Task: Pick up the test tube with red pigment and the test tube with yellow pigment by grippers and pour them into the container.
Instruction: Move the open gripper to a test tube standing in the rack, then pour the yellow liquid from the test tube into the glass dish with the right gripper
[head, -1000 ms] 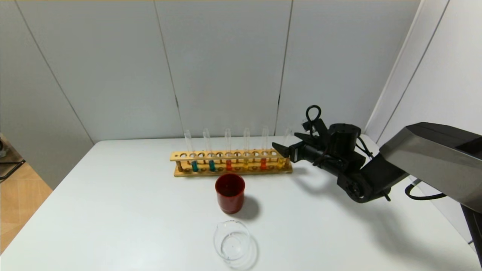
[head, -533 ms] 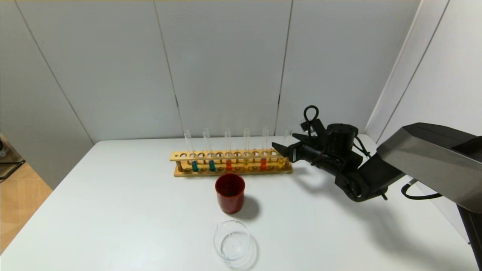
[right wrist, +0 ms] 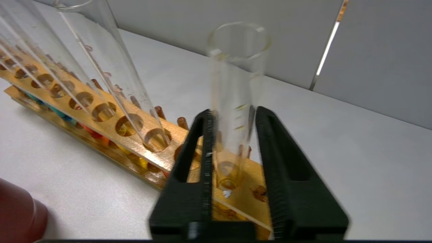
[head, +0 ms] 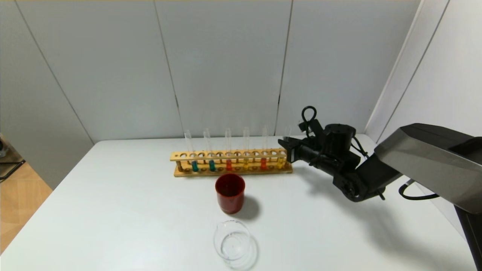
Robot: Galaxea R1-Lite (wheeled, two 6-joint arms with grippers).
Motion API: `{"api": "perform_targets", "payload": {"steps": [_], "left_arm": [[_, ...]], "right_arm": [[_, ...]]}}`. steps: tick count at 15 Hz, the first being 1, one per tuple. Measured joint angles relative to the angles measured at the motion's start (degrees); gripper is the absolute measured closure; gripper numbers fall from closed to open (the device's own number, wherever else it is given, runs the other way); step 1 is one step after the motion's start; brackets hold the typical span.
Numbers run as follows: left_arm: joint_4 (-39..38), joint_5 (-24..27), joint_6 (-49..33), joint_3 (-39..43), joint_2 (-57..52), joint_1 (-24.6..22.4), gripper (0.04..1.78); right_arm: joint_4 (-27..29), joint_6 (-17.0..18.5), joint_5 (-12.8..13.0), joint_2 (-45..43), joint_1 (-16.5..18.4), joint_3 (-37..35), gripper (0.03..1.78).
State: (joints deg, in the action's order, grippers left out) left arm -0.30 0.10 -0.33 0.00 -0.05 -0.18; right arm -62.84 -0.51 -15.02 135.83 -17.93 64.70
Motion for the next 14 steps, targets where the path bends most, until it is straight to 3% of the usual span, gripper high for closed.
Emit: {"api": "perform_targets", "payload": {"steps": [6, 12, 14], "left_arm": [[0.0, 0.0, 0.0, 0.0, 0.0, 0.0, 0.07], [0.0, 0.0, 0.0, 0.0, 0.0, 0.0, 0.07], [0.0, 0.0, 0.0, 0.0, 0.0, 0.0, 0.07]], "right_arm": [[0.3, -0.1, 0.2, -0.1, -0.6, 0.5, 1.48], [6.3, -0.1, 5.8, -3.8, -0.5, 5.5, 1.48], [9.3, -0.1, 6.3, -5.6, -0.4, 8.0, 1.48]]}}
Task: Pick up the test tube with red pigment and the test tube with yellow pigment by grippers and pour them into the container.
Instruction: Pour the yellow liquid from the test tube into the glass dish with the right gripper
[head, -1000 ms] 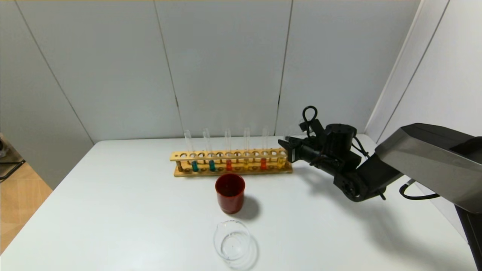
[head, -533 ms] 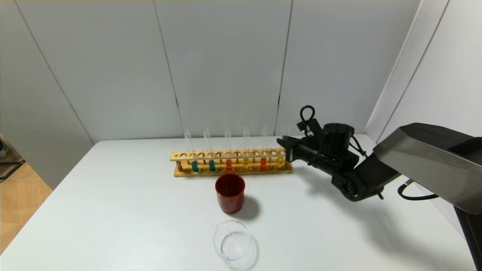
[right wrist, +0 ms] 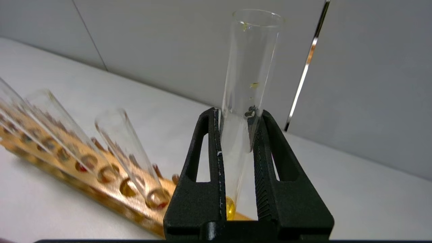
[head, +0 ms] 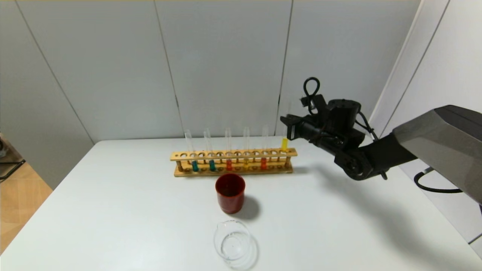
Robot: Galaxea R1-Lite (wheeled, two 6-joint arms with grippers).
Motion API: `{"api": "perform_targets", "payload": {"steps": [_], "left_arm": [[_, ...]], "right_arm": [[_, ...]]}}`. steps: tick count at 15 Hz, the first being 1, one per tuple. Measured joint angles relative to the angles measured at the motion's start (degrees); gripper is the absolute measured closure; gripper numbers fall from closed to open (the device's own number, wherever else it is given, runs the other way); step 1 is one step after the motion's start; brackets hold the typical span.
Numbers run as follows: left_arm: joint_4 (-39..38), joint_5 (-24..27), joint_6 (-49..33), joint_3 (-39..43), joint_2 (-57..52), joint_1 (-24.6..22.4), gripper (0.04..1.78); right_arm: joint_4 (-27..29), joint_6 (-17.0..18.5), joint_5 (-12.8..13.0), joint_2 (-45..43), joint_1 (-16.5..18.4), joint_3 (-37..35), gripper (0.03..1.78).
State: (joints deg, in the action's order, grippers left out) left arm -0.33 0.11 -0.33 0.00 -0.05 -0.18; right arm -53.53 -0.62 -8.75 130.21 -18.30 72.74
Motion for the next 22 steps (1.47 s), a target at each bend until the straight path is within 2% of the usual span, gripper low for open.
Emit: {"api": "perform_targets", "payload": {"steps": [5, 10, 14, 18, 22], "left_arm": [[0.0, 0.0, 0.0, 0.0, 0.0, 0.0, 0.07], [0.0, 0.0, 0.0, 0.0, 0.0, 0.0, 0.07], [0.0, 0.0, 0.0, 0.0, 0.0, 0.0, 0.07], [0.0, 0.0, 0.0, 0.0, 0.0, 0.0, 0.07], [0.0, 0.0, 0.0, 0.0, 0.0, 0.0, 0.07]], "right_arm": [[6.4, 0.3, 1.1, -4.7, 0.0, 4.6, 1.48], [14.0, 0.6, 1.7, -12.2, 2.1, 5.7, 1.48], [19.7, 0.6, 6.4, -18.7, 2.8, 5.0, 1.48], [24.3, 0.5, 7.0, -26.8, 2.9, 0.5, 1.48], [24.8, 0.2, 7.2, -37.5, 2.1, -11.3, 1.48]]}}
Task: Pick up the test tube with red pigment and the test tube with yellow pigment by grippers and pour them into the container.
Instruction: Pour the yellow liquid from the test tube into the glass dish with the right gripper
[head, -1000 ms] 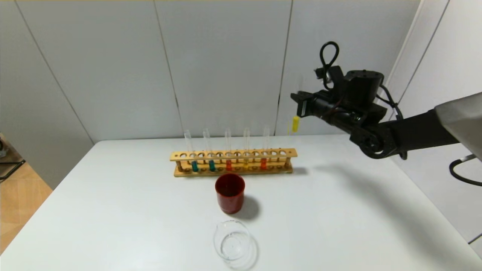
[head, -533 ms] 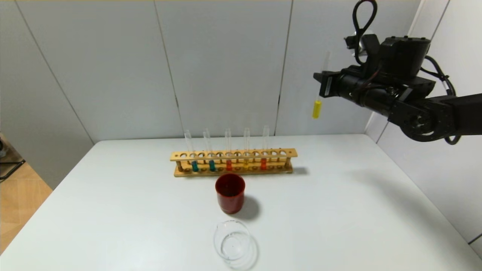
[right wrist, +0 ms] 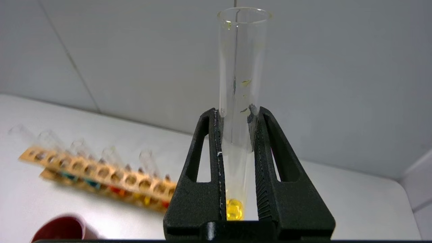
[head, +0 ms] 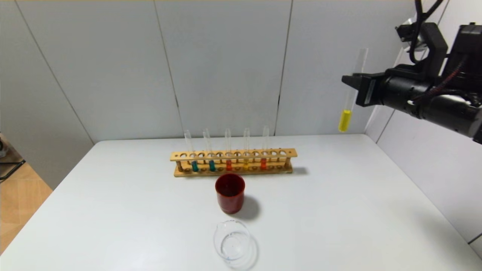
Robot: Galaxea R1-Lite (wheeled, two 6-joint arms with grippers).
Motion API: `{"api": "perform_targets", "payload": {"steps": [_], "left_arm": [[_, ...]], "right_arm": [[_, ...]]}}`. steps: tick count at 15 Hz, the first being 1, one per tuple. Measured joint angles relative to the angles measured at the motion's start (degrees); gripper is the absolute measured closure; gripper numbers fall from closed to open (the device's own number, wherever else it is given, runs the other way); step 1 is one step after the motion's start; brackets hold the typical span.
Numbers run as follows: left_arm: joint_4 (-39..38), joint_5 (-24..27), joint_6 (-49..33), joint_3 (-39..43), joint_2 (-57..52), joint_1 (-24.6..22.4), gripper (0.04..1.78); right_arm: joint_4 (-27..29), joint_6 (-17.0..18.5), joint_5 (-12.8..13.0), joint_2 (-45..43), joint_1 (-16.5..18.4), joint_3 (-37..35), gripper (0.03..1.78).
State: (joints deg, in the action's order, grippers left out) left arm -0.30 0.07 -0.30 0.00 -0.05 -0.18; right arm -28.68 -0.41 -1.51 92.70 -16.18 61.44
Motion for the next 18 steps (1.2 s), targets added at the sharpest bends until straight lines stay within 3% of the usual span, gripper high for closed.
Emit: {"api": "perform_targets", "payload": {"steps": [4, 9, 13, 18], "left_arm": [[0.0, 0.0, 0.0, 0.0, 0.0, 0.0, 0.07], [0.0, 0.0, 0.0, 0.0, 0.0, 0.0, 0.07], [0.0, 0.0, 0.0, 0.0, 0.0, 0.0, 0.07], [0.0, 0.0, -0.1, 0.0, 0.0, 0.0, 0.07]], "right_arm": [[0.0, -1.0, 0.0, -11.9, -1.0, -16.4, 1.48], [0.0, -1.7, 0.1, -23.5, -5.5, -30.9, 1.48], [0.0, -1.4, -0.4, -27.6, -10.1, -36.7, 1.48], [-0.6, -1.9, 0.1, -26.7, -15.0, -37.3, 1.48]]}}
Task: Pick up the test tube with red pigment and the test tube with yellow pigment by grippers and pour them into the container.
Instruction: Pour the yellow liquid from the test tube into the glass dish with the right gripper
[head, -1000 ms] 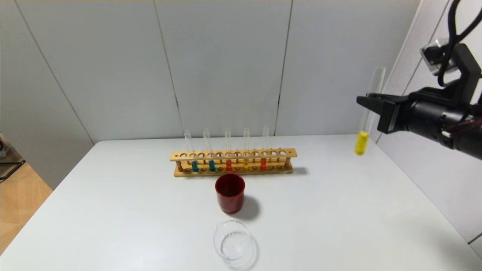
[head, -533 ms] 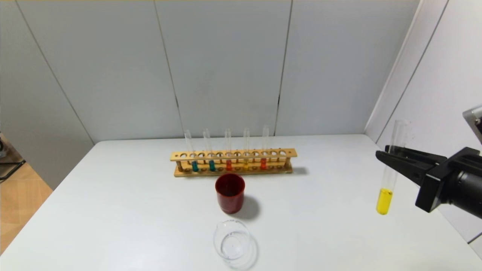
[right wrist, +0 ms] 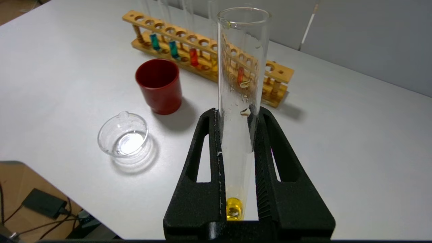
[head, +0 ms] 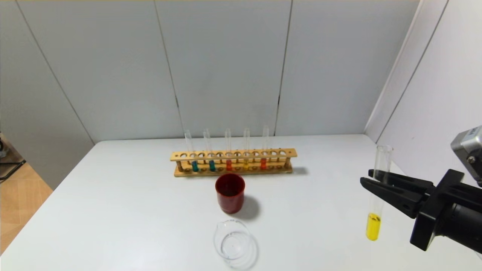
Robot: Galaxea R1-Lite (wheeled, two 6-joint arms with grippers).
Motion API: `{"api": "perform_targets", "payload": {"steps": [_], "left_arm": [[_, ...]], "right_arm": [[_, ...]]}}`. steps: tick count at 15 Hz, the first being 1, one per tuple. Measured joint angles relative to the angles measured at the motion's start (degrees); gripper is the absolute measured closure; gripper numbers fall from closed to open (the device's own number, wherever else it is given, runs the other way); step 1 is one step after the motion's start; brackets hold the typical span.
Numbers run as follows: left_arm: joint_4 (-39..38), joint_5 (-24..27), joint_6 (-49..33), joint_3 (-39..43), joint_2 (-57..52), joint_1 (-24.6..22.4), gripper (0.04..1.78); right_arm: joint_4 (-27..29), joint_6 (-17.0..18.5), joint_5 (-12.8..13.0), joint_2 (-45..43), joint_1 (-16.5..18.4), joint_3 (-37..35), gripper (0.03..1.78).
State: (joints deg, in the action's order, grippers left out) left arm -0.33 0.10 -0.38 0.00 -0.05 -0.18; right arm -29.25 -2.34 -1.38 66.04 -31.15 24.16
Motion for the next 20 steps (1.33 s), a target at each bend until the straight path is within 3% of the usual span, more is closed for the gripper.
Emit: {"api": "perform_targets", "payload": {"steps": [5, 12, 17, 20], "left_arm": [[0.0, 0.0, 0.0, 0.0, 0.0, 0.0, 0.07], [0.0, 0.0, 0.0, 0.0, 0.0, 0.0, 0.07], [0.0, 0.0, 0.0, 0.0, 0.0, 0.0, 0.07], [0.0, 0.0, 0.0, 0.0, 0.0, 0.0, 0.07]], "right_arm": [[-0.5, -4.5, 0.0, 4.6, -3.6, 1.5, 1.48], [-0.5, -7.7, 0.7, 13.8, -8.4, 7.2, 1.48], [-0.5, -10.3, 1.1, 22.1, -9.8, 9.5, 1.48], [-0.5, -15.9, 1.3, 26.5, -10.0, 11.0, 1.48]]}}
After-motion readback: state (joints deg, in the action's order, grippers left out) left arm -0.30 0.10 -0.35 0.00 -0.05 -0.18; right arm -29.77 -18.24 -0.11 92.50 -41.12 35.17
